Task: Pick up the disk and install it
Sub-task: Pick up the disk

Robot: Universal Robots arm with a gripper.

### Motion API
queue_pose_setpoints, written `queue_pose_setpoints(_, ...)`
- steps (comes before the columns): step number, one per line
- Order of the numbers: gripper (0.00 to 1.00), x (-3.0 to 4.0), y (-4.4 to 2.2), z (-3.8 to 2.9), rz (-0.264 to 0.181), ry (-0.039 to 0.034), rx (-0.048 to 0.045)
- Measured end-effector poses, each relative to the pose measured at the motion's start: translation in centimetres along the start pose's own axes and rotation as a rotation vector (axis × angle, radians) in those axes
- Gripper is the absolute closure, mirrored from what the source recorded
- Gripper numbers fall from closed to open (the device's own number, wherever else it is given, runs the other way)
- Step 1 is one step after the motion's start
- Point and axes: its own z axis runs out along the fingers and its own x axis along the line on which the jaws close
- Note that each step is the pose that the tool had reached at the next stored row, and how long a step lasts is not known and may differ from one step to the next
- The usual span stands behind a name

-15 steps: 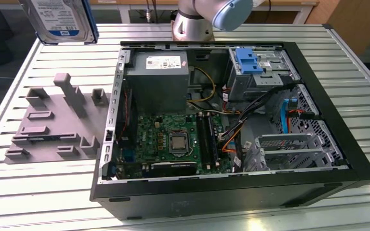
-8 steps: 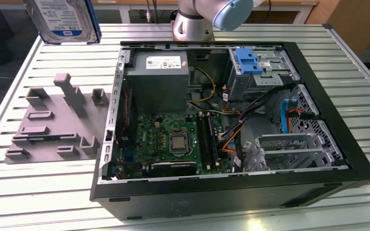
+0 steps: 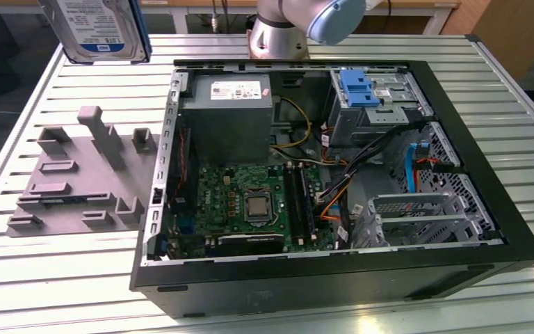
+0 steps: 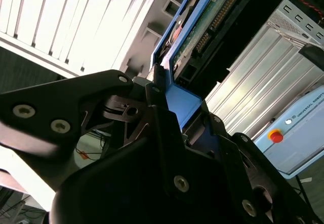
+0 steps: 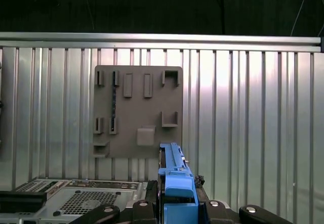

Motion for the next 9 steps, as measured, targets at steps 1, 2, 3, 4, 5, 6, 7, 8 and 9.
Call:
queue_pose_setpoints(1,0.64,0.0,-0.1,0.0,0.0,0.0,0.0)
queue_pose_setpoints(2,0.64,0.0,-0.2,0.0,0.0,0.0,0.0)
queue_pose_setpoints(3,0.64,0.0,-0.3,0.0,0.0,0.0,0.0)
queue_pose_setpoints(4,0.64,0.0,-0.4,0.0,0.0,0.0,0.0)
queue_pose_setpoints(5,0.64,0.0,-0.5,-0.01,0.0,0.0,-0.0001)
queue_pose_setpoints(6,0.64,0.0,-0.6,0.0,0.0,0.0,-0.0001)
queue_pose_setpoints(7,0.64,0.0,-0.69,0.0,0.0,0.0,0.0)
queue_pose_setpoints(8,0.64,0.0,-0.79,0.0,0.0,0.0,0.0)
queue_pose_setpoints(9,0.64,0.0,-0.89,-0.01,0.0,0.0,0.0)
